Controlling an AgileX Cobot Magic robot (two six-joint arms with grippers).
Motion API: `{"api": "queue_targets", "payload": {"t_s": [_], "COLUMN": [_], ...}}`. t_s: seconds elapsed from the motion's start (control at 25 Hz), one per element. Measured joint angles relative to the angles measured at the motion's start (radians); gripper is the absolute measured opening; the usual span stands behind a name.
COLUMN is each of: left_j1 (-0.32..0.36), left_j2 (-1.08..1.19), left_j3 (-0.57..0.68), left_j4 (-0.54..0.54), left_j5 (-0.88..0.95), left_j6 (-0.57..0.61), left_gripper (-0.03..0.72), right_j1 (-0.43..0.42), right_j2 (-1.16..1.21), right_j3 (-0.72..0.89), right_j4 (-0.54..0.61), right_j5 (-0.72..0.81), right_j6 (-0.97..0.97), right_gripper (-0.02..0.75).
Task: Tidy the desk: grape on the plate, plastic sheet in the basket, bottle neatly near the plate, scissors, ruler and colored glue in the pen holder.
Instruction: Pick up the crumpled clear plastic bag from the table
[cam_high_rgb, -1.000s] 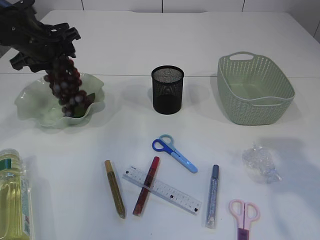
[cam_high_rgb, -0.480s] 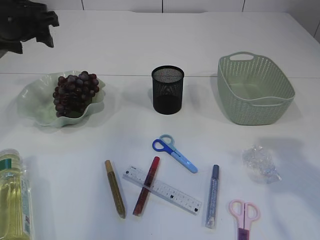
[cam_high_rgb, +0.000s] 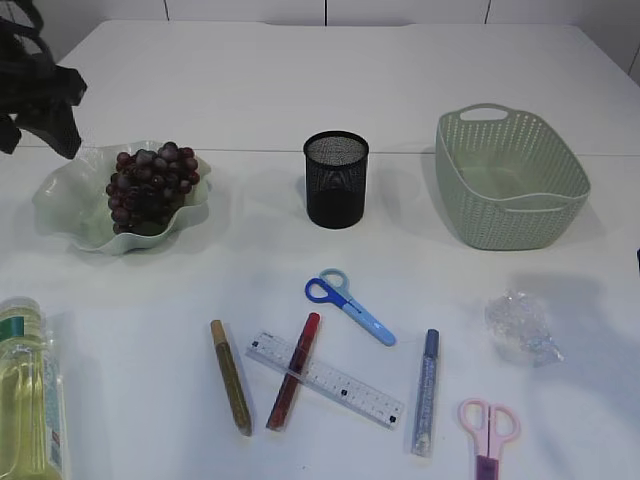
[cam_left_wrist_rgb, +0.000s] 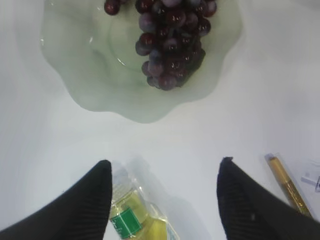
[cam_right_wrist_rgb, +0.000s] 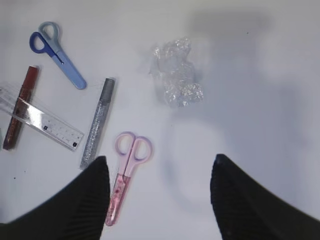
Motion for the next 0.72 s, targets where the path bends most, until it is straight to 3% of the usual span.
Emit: {"api": "queue_targets", "payload": {"t_s": [0.2, 0.44, 0.72], "left_j1": [0.000, 0.000, 0.000], "left_j2": [-0.103, -0.287, -0.482], "left_j3": [0.118, 0.379, 0.506], "left_j4": [-0.009, -0.041, -0.055], "left_j5": [-0.002, -0.031, 0.041], "left_j6": [0.015, 0.017, 0.018], "left_gripper": [0.449, 0.438, 0.436], "right_j1": [0.000, 0.013, 0.178], "right_j2": [0.033, 0.137, 0.315], "right_j3": [-0.069, -0.183, -0.233], "right_j4": [0.002, -0.003, -0.155], "right_j5": [0.048, 0.098, 0.085], "right_j6": [0.002, 0.002, 0.036], "right_gripper": [0.496, 0.454, 0.447]}}
